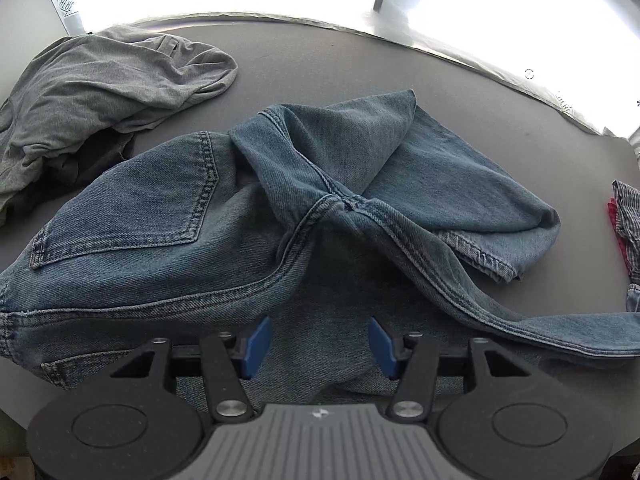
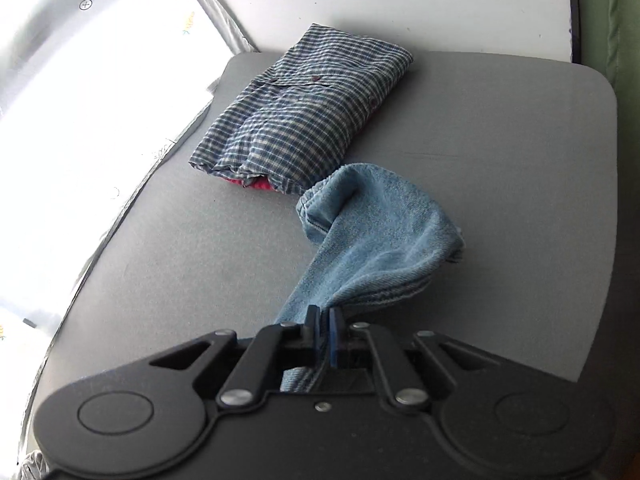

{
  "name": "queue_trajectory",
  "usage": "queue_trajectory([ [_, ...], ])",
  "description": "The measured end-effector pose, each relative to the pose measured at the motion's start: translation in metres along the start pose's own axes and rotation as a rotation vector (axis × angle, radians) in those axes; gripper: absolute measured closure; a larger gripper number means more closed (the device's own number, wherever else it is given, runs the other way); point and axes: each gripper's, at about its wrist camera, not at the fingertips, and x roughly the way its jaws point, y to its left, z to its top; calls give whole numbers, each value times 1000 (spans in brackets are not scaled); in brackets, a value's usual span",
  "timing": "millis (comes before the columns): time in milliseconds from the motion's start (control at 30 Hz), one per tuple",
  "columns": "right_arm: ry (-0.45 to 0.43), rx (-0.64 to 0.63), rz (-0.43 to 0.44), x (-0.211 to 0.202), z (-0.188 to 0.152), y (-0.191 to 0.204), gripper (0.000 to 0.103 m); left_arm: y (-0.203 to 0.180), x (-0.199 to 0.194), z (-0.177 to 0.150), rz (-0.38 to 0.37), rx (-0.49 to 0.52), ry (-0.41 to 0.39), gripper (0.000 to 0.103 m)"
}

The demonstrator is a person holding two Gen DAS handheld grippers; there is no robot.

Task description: Fold clothes

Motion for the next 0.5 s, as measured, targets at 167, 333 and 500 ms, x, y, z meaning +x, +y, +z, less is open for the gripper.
queue_trajectory([
  [167,-114,-235,42,17,53,100,96,13,-7,12,5,-14,-32,48],
  [333,-181,-349,78,20,67,169,78,22,-15,22,15,-1,-77,47],
  [500,-156,-308,70,3,41,150,73,17,-2,25,-23,13,-67,46],
])
